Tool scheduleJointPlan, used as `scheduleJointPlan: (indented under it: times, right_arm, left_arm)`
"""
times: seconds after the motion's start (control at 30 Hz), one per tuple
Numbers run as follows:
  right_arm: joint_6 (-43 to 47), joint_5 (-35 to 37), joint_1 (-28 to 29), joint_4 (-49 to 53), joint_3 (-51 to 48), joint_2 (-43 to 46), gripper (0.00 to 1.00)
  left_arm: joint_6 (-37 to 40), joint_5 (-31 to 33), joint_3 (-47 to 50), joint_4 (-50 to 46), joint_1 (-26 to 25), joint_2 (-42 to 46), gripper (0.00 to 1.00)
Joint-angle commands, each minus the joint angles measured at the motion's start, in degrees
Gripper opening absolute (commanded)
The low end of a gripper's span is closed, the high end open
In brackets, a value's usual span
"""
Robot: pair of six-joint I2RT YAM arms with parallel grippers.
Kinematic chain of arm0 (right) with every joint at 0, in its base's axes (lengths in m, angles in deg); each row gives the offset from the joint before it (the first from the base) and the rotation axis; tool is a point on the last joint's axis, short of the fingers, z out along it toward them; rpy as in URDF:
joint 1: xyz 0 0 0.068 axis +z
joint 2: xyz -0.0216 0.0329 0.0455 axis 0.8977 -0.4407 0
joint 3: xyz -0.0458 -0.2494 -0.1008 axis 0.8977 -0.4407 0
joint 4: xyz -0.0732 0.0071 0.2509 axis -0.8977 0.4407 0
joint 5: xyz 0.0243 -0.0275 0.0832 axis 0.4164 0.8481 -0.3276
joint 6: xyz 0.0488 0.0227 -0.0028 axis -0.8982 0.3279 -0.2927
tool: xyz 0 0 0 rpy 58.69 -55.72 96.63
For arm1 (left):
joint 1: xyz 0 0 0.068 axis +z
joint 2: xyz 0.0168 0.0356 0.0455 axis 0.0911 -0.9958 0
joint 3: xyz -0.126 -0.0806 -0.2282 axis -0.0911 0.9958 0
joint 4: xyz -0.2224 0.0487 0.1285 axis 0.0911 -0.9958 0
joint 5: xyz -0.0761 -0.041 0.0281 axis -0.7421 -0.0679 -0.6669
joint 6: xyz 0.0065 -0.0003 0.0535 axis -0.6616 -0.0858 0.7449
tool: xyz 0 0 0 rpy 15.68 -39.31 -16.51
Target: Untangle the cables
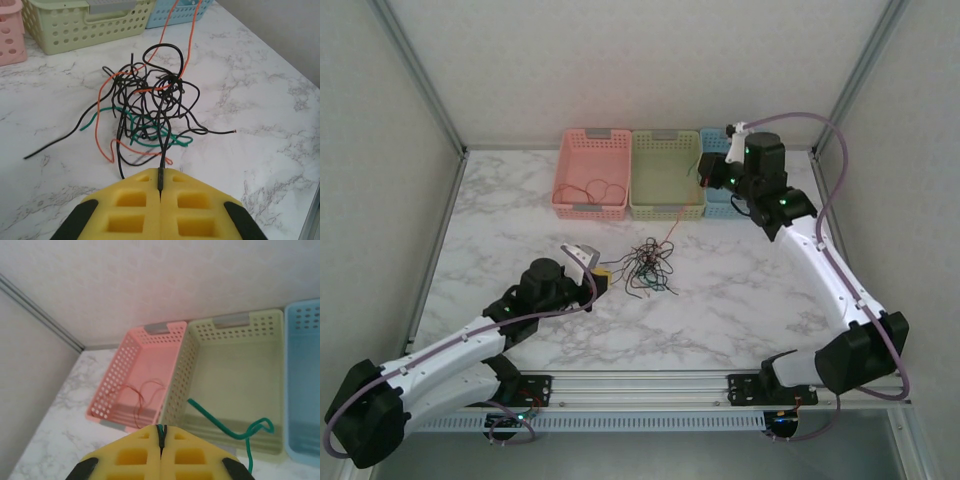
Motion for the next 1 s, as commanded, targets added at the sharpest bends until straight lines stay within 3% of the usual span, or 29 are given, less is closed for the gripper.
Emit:
scheduleJointPlan:
  times: [0.0, 0.3, 0.63, 0.97]
  right_arm:
    - [-4.0, -5.2, -0.5, -0.9, 5.2, -1.5, 0.00]
    - [-11.1, -14.7, -0.5, 2.3, 3.6, 2.1, 0.00]
    - [-20.5, -23.3, -0.5, 4.9, 10.9, 6.0, 0.00]
    - [-34.7, -27.5, -0.5, -0.7, 30.3, 2.3, 0.00]
  left_arm:
    - [-0.9, 1.3, 0.7, -0.5, 0.3, 0.9, 0.00]
    - [-1.1, 1.0, 0.6, 0.3, 0.3, -0.5, 0.00]
    - [-0.9, 1.3, -0.7, 0.2, 0.4, -1.9, 0.00]
    - [-3.8, 10.9, -6.6, -4.1, 0.4, -17.5, 0.00]
